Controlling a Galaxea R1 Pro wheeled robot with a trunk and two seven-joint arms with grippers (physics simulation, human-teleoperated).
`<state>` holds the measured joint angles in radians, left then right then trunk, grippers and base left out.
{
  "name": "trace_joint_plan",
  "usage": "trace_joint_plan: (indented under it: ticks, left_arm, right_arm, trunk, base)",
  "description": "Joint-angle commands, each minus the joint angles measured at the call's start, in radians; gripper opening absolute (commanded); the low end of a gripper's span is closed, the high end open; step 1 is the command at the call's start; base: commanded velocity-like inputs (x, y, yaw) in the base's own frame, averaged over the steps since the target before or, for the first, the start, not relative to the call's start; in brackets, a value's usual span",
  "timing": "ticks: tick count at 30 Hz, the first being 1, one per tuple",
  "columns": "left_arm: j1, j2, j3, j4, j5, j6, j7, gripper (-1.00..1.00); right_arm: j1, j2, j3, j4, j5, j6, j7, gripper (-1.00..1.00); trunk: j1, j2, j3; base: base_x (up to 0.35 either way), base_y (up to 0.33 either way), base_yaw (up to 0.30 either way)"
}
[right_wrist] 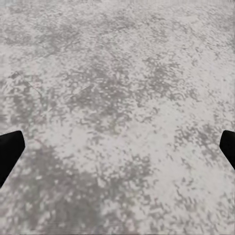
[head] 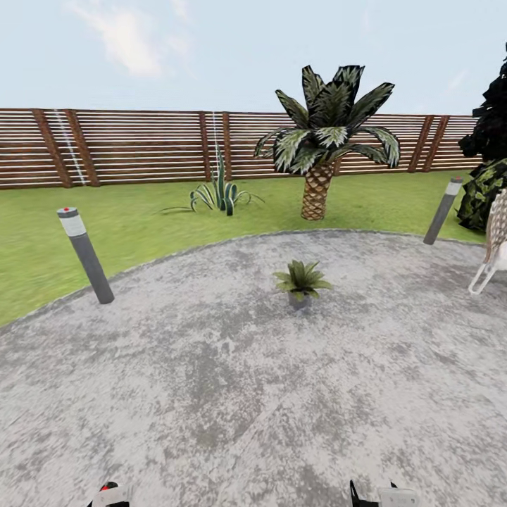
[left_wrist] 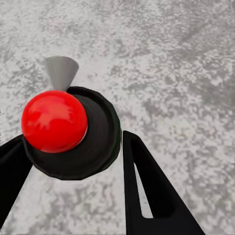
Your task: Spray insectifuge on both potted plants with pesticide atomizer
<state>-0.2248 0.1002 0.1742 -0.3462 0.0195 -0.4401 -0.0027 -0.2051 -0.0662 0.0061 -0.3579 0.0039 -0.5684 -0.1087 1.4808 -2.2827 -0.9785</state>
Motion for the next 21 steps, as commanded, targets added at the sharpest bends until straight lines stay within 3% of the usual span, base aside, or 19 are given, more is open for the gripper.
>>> trace_joint_plan:
  ticks: [1, 21]
  left_arm:
    - [-0.001, 0.0, 0.001, 0.001, 0.002, -0.003, 0.0, -1.0]
    - [0.0, 0.0, 0.0, 0.001, 0.002, -0.003, 0.0, -1.0]
  right_arm:
    - [0.0, 0.0, 0.001, 0.0, 0.001, -0.003, -0.003, 1.0]
    - [0.0, 0.0, 0.0, 0.0, 0.001, -0.004, -0.003, 1.0]
  trunk:
    - [0.0, 0.0, -0.001]
    - [0.0, 0.0, -0.001]
  base:
    - [0.289, 0.21, -0.007]
    - [0.293, 0.193, 0.0]
